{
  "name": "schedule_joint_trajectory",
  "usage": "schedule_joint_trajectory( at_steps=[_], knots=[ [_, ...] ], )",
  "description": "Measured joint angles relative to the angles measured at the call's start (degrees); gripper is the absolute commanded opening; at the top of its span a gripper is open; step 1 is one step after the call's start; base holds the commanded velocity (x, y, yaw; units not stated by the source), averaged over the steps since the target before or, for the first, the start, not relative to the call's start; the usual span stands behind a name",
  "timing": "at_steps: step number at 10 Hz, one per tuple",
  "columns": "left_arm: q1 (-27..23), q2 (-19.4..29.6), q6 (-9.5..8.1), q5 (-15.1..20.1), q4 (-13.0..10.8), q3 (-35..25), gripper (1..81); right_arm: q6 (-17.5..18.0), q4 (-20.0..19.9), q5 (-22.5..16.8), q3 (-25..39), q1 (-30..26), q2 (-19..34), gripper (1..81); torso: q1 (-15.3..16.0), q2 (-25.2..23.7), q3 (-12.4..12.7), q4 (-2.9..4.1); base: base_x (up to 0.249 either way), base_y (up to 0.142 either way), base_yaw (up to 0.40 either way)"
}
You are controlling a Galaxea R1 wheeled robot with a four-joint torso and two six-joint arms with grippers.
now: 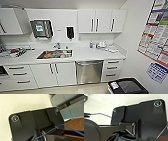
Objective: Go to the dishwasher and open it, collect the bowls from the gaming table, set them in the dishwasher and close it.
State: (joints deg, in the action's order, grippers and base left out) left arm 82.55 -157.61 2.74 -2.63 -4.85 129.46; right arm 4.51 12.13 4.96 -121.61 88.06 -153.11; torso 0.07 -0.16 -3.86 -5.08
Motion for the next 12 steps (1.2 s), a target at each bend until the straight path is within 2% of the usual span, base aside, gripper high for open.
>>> schedule_joint_trajectory(
  at_steps=[12],
  knots=[
    [0.0, 0.0, 0.00, 0.0, 0.0, 0.0, 81.1, 0.0, 0.0, -0.1, 0.0, 0.0, -0.1, 81.1, 0.0, 0.0, 0.0, 0.00, 0.095, 0.000, 0.000]
  ],
)
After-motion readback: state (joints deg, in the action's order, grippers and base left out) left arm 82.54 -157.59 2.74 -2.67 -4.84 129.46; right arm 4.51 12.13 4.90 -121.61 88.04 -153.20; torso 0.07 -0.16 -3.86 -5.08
